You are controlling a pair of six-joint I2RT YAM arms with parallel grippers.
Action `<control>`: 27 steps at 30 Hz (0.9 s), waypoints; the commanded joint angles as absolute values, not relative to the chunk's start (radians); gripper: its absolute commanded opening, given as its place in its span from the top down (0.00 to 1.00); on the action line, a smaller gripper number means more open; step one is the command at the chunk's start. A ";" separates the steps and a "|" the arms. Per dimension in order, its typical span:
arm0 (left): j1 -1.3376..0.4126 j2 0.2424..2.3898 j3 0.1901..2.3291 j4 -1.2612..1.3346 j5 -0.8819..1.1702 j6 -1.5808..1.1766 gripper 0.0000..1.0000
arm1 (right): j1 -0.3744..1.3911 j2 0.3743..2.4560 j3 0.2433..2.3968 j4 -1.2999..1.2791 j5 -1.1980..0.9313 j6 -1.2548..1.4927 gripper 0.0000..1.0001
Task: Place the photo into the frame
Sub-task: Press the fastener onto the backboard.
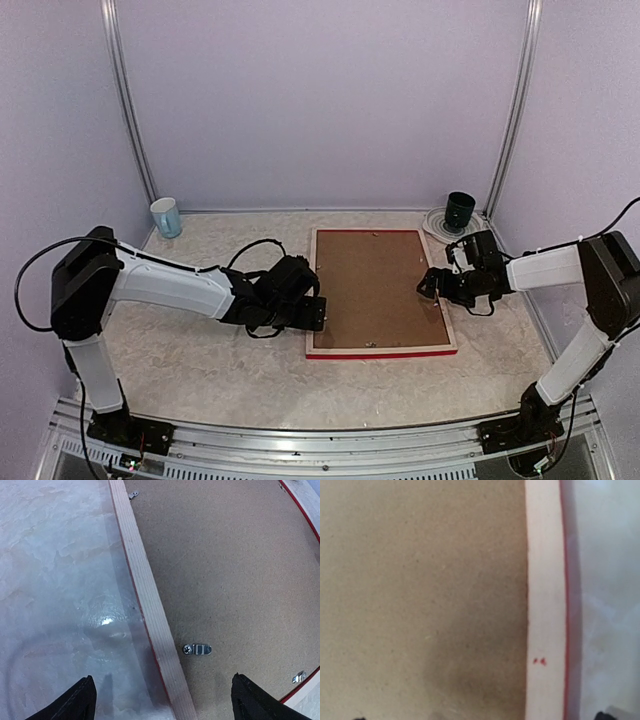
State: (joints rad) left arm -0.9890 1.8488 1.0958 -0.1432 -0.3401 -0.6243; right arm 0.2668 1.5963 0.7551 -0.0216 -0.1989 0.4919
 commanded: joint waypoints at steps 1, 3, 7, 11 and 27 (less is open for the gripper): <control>-0.991 1.884 1.157 -0.206 -0.377 -0.617 0.11 | 0.256 1.623 0.743 -0.003 -0.201 0.497 0.01; -0.991 1.901 1.179 -0.216 -0.363 -0.610 0.13 | 0.256 1.632 0.744 -0.003 -0.209 0.501 0.01; -0.994 1.953 1.225 -0.258 -0.347 -0.601 0.18 | 0.256 1.629 0.744 -0.003 -0.200 0.500 0.01; -0.994 1.951 1.223 -0.264 -0.338 -0.596 0.24 | 0.255 1.627 0.740 -0.002 -0.196 0.499 0.01; -0.988 2.051 1.341 -0.305 -0.338 -0.563 0.35 | 0.256 1.613 0.738 -0.003 -0.184 0.494 0.01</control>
